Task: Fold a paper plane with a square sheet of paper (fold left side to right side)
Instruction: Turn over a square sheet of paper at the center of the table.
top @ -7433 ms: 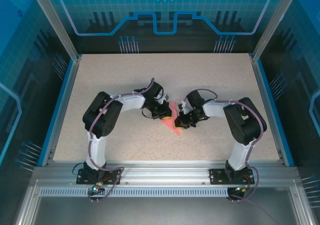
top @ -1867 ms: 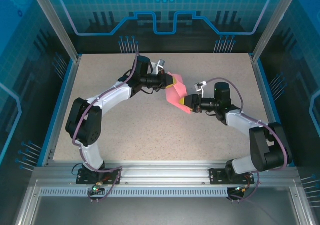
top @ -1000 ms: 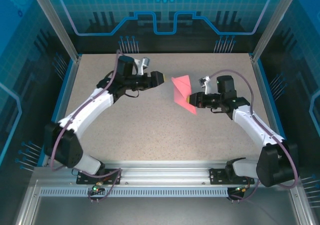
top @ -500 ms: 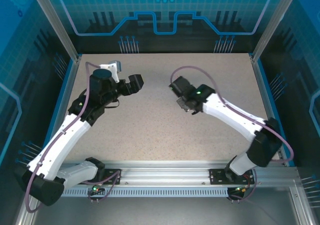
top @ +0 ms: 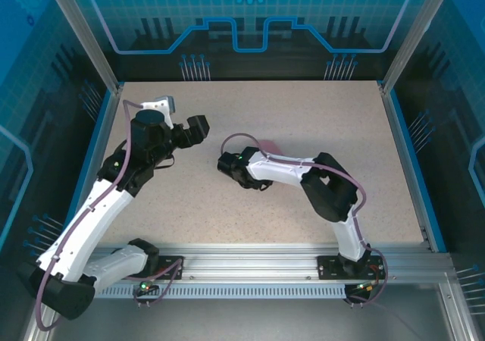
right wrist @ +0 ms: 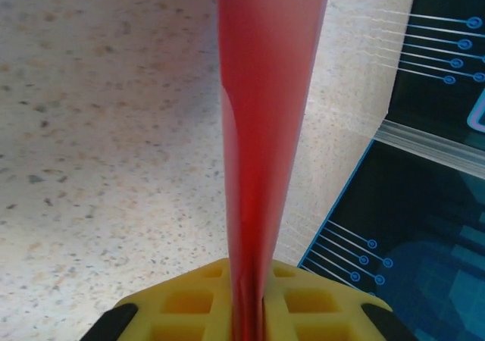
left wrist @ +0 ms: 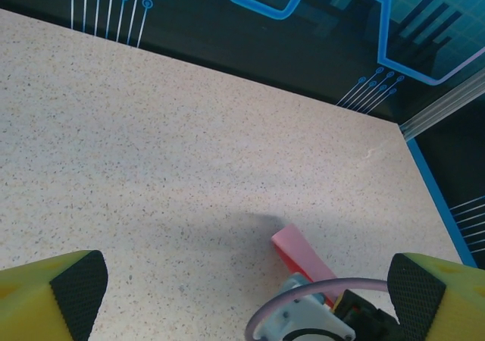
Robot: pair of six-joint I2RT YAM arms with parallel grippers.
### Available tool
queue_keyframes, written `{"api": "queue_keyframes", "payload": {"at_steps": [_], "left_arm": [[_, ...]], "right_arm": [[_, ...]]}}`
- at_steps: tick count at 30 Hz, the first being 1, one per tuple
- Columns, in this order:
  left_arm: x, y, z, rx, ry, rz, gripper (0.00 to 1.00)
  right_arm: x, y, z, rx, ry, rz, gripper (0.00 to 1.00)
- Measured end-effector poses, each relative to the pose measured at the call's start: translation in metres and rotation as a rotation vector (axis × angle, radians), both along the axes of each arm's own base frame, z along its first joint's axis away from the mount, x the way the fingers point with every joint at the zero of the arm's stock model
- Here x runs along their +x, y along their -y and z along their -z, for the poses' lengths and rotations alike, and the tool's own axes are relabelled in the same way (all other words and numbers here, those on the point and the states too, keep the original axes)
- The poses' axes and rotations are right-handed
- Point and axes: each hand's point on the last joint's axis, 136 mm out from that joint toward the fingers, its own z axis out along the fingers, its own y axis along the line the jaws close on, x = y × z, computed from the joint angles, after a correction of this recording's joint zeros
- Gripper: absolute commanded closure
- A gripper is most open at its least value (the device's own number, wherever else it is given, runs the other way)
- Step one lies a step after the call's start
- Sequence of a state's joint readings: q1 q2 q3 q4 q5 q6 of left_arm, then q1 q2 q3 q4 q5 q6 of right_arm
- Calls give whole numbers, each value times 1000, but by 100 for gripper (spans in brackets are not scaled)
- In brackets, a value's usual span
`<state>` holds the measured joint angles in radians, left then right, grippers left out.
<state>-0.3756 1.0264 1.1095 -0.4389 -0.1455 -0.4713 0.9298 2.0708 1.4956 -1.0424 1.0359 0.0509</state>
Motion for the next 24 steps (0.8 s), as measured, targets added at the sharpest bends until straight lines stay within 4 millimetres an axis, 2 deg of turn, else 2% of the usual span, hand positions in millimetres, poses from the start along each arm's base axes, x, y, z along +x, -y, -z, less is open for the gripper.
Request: {"api": "queue_keyframes", "payload": {"at_steps": [2,8,11,14,18,21,24], "left_arm": [[2,1,4,4,-14,2,1],[8,6,26,24,-90,17,1],[14,9,36,23,-154,15,1],[22,11,42,-2,-196,14,1],[27,19,61,-48,-269,42,2],[32,34,80,-82,-337,97,5],[38,54,106,-133,-426,157,10]], "right_arm": [[-5,-1,11,1,-44,3,80],[-27,-13,37,117,-215,28,55],[-40,-20,42,209,-280,43,45],[-54,-24,34,309,-317,56,36],[-69,-25,10,470,-321,68,29],[-78,-19,-8,604,-306,85,25],[-81,-5,-22,744,-275,131,22]]}}
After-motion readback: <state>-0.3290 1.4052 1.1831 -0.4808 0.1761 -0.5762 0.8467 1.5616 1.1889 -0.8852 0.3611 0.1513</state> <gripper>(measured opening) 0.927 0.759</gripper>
